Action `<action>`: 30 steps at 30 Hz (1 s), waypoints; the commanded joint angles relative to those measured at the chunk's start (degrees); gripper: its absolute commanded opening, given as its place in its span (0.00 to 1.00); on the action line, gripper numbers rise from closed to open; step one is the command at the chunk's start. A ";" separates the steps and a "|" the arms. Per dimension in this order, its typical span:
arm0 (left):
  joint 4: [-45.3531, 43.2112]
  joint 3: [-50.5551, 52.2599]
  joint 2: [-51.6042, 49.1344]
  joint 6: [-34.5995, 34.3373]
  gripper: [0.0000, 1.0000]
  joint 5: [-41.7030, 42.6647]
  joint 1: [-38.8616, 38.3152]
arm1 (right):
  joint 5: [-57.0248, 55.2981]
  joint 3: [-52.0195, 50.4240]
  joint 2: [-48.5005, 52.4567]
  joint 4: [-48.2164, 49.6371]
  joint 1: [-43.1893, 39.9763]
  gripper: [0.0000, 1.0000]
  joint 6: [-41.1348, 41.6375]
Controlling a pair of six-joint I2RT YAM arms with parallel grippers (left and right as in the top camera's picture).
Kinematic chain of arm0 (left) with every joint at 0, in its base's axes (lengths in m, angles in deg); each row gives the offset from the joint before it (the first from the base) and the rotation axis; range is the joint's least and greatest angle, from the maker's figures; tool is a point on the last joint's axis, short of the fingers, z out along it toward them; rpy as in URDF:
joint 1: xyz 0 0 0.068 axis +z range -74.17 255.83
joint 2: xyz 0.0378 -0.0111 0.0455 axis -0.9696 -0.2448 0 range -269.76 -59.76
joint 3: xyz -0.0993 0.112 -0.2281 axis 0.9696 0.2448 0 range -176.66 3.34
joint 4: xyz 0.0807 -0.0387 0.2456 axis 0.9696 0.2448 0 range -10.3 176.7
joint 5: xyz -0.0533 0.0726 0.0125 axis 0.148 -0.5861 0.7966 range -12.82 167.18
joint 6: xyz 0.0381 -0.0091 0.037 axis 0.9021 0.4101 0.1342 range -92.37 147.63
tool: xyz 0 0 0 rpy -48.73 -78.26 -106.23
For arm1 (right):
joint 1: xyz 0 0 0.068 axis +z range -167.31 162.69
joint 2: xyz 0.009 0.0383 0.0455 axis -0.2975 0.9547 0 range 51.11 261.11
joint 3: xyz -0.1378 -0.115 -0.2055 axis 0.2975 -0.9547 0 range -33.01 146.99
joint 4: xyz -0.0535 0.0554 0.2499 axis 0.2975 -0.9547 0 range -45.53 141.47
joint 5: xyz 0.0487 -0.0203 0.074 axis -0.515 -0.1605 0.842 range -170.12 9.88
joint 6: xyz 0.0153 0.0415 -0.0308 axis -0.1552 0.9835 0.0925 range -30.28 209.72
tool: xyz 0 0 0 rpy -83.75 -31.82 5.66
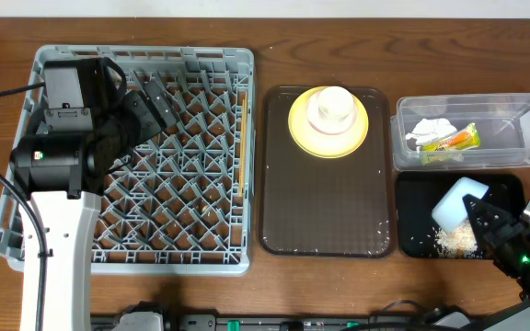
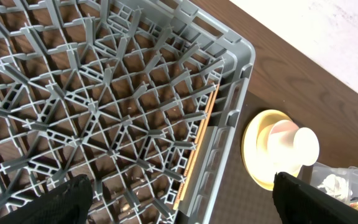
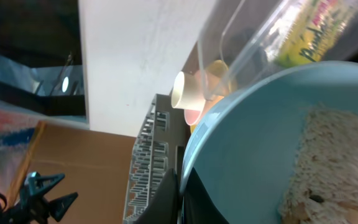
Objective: Sort waste into correct bins and load items into the dishwasher rack
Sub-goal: 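Tilt the plate over the black tray to dump the rice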
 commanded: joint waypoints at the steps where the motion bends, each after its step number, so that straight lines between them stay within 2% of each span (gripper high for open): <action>1: 0.09 -0.37 -0.22 0.57 0.94 0.35 0.24 | 8.00 -0.50 0.11 1.92 -0.52 0.01 -3.56; 4: 0.09 -0.37 -0.22 0.57 0.94 0.35 0.24 | 8.41 -0.50 0.11 2.95 -0.52 0.01 -1.38; 8: 0.09 -0.37 -0.22 0.57 0.94 0.35 0.24 | 8.39 -0.85 0.11 3.26 -0.52 0.01 -4.39; 12: 0.09 -0.37 -0.22 0.55 0.94 0.35 0.24 | 8.41 -0.85 0.11 3.63 -0.52 0.01 -0.11; 17: 0.09 -0.37 -0.22 0.57 0.94 0.35 0.24 | 8.41 -0.85 0.11 5.64 -0.52 0.01 -0.31; 20: 0.09 -0.37 -0.22 0.57 0.94 0.35 0.24 | 8.39 -0.85 0.11 5.68 -0.52 0.01 4.48; 25: 0.09 -0.37 -0.22 0.57 0.94 0.35 0.24 | 8.44 -0.83 0.11 12.26 -0.52 0.01 14.75; 30: 0.09 -0.37 -0.22 0.55 0.94 0.35 0.24 | 8.35 -0.83 0.17 13.75 -0.52 0.01 13.46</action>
